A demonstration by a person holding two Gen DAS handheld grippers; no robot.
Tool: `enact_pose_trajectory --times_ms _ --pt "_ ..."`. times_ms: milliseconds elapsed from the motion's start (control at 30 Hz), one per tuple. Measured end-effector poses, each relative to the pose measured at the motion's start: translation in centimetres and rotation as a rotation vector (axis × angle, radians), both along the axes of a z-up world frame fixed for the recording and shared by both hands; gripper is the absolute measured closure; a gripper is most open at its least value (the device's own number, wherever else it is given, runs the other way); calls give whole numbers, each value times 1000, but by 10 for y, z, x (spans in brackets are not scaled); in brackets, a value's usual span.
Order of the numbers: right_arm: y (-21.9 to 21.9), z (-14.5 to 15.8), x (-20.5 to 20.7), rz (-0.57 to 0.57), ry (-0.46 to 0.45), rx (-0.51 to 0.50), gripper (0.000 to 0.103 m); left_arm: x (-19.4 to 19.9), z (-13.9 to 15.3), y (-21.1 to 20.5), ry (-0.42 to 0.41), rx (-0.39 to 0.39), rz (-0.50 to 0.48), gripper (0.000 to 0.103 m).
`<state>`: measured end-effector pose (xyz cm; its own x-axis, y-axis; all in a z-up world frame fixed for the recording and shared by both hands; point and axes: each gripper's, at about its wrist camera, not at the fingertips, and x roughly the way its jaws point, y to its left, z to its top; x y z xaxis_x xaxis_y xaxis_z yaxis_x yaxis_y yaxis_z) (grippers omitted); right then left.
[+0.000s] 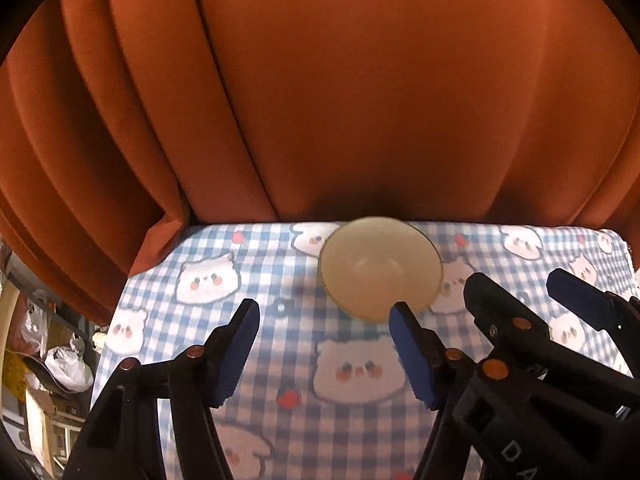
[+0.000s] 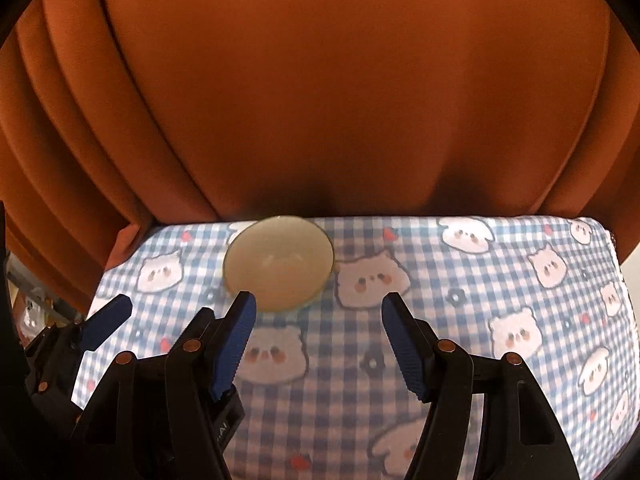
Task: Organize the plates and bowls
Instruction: 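Move both tools to the last white floral bowl, then grip the rim of the last white bowl with both tools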
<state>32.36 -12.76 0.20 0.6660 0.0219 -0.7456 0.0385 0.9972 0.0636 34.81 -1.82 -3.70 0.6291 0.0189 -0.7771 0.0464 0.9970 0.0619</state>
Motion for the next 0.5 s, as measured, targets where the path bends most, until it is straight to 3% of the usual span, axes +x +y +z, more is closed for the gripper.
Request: enact_pose_trajectory --times_ms 500 --pt "4 -57 90 -33 58 15 34 82 -60 2 57 26 -30 34"
